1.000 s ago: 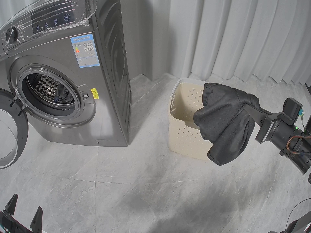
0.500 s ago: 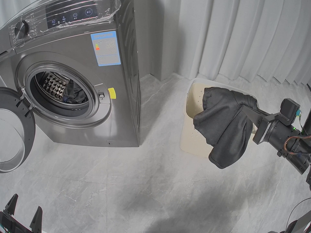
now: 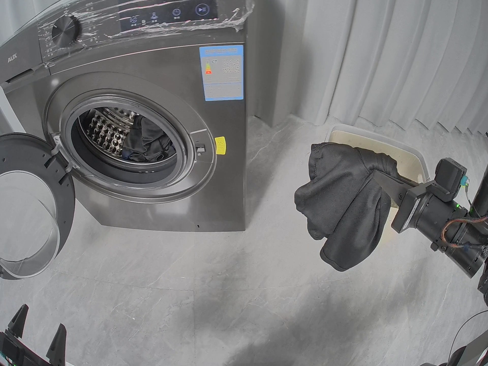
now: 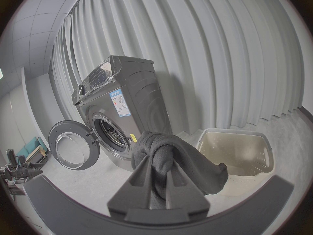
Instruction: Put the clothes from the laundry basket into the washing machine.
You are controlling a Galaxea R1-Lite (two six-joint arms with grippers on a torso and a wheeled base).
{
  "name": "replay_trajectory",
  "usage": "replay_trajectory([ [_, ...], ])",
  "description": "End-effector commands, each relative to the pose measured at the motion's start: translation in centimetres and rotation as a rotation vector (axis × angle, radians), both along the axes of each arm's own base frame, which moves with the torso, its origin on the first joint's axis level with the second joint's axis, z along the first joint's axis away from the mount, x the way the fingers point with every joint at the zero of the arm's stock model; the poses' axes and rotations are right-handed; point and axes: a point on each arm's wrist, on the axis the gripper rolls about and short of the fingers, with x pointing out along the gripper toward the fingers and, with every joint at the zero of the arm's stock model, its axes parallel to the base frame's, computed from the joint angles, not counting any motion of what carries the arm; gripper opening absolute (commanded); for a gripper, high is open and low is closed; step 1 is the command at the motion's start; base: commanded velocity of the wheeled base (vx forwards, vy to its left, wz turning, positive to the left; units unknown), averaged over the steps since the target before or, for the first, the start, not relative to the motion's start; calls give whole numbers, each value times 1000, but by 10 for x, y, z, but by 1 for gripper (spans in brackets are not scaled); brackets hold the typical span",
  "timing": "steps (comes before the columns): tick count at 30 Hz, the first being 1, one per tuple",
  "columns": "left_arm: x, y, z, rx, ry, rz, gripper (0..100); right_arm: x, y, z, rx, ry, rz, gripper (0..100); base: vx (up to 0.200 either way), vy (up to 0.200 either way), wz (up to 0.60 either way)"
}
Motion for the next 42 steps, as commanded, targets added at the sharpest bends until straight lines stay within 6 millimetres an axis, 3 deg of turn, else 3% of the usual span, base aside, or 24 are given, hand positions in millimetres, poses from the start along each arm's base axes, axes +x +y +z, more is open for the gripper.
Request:
replay_trajectory([
  [1,1,0,-5,-2,8,0,100,0,1,-1,-3,5,3,0,0,200,0],
  [7,1,0,-5,-2,8,0,100,0,1,-1,-1,4,8,0,0,200,0],
  [34,1,0,-5,-2,8,2,100,0,1,-2,-2,7,14,0,-22,0,0],
  [42,1,0,-5,-2,8,2,100,0,1,-2,-2,7,14,0,0,200,0],
])
